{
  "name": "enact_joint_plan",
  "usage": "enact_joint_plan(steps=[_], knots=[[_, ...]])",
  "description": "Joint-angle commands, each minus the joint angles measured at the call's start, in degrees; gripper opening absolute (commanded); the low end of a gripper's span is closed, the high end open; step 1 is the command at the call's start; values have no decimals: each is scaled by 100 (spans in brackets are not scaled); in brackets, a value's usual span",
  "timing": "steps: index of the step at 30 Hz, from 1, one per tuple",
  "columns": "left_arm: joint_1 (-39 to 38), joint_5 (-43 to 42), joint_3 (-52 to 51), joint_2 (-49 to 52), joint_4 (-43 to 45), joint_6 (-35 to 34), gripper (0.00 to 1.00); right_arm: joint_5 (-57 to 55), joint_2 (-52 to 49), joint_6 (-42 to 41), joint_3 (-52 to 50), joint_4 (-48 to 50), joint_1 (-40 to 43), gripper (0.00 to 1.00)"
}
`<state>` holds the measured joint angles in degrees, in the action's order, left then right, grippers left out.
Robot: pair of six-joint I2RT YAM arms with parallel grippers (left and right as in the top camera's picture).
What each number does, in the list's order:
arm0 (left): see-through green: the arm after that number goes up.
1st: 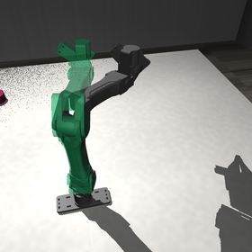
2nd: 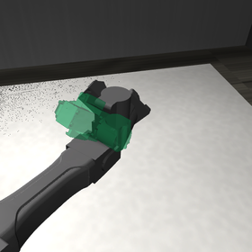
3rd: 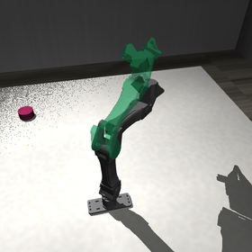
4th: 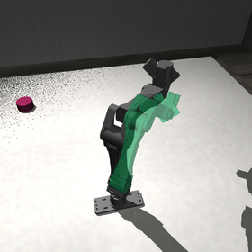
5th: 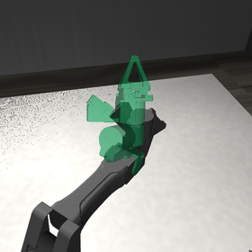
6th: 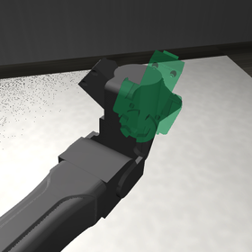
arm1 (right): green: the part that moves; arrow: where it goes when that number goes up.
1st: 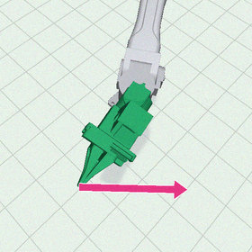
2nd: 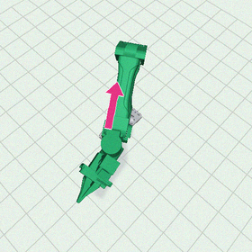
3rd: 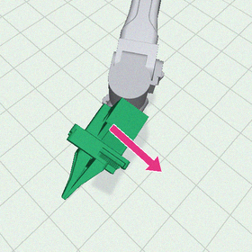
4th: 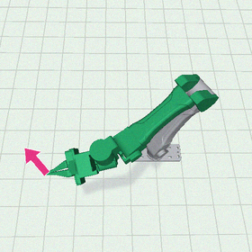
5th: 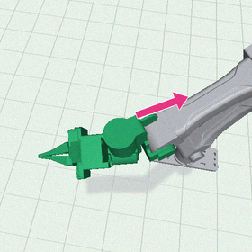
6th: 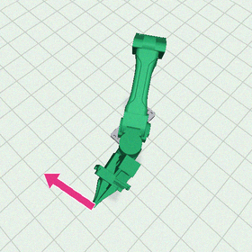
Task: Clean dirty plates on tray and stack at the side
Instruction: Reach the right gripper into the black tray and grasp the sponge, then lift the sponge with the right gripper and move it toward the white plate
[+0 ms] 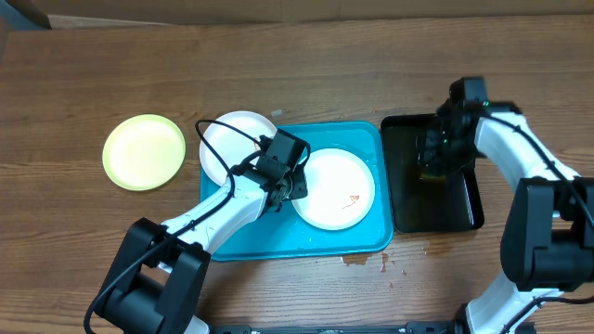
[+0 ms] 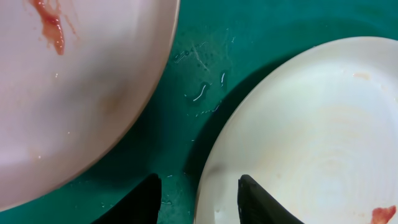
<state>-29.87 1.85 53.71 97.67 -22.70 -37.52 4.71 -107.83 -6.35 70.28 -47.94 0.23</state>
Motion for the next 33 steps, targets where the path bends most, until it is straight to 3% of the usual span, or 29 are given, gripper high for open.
enact_joint_plan(steps=[1,2,4,5,6,8,11,13,15,16,17,18,19,30,33], knots=[[17,92,-31,48,7,-15,42,-125,138,9,-492,479,-22,19],[17,92,-31,48,4,-15,42,-125,138,9,-601,597,-22,6],[17,92,-31,48,4,-15,42,-122,138,9,-691,645,-22,4],[17,94,-31,48,4,-13,42,-118,138,9,-702,584,-22,56],[17,94,-31,48,4,-13,43,-118,138,9,-702,533,-22,61],[17,92,-31,48,4,26,43,-120,138,11,-702,439,-22,62],[15,94,-31,48,4,28,43,-118,138,9,-702,284,-22,47],[17,94,-31,48,4,26,43,-120,138,9,-702,175,-22,13],[17,94,-31,48,7,26,43,-120,138,9,-699,184,-22,8],[17,94,-31,48,7,26,43,-120,138,9,-695,219,-22,15],[17,94,-31,48,4,26,43,-120,138,9,-684,254,-22,48],[17,94,-31,48,4,26,43,-122,138,11,-669,302,-22,65],[17,94,-31,48,4,26,43,-125,138,13,-636,337,-22,73],[17,96,-31,48,26,26,44,-127,138,11,-527,785,-22,74],[15,122,-31,48,68,28,52,-195,138,11,-487,841,-17,75]])
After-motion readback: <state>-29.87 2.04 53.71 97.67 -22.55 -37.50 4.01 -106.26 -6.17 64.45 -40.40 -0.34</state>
